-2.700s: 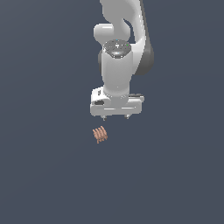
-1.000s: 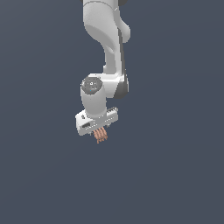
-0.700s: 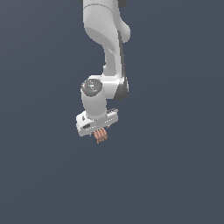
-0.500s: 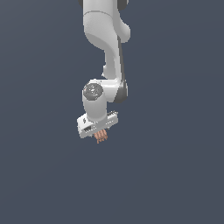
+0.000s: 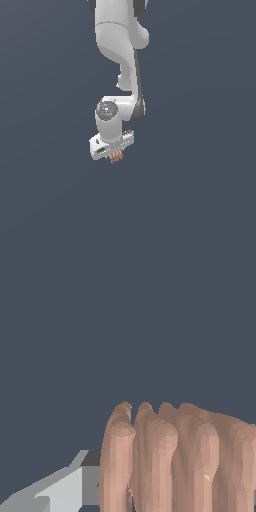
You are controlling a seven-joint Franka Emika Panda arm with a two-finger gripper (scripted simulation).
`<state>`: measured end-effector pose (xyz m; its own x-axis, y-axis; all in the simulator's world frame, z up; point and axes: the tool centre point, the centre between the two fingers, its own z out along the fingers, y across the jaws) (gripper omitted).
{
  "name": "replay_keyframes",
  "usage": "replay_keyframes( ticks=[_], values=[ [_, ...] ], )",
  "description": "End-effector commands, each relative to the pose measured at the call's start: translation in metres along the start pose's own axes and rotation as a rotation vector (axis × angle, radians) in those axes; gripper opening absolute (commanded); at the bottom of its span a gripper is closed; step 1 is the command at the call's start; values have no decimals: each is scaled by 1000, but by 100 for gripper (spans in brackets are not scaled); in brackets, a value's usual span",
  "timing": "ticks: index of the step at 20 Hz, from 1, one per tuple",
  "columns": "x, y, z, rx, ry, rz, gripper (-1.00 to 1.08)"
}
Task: Pick up the object and move it to a goal position.
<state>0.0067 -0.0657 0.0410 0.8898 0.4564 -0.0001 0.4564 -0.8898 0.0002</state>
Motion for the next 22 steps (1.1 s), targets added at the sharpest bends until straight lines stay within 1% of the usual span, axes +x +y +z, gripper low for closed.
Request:
replay_keyframes(
  ticks=[1,9,13,18,22],
  values=[
    [0,0,1,0,0,-1,-100],
    [0,0,0,0,0,0,-100],
    [1,-5,-6,0,0,0,-100],
    [4,-19,-23,0,0,0,-100],
    [7,-37,-47,-1,0,0,-100]
  ],
)
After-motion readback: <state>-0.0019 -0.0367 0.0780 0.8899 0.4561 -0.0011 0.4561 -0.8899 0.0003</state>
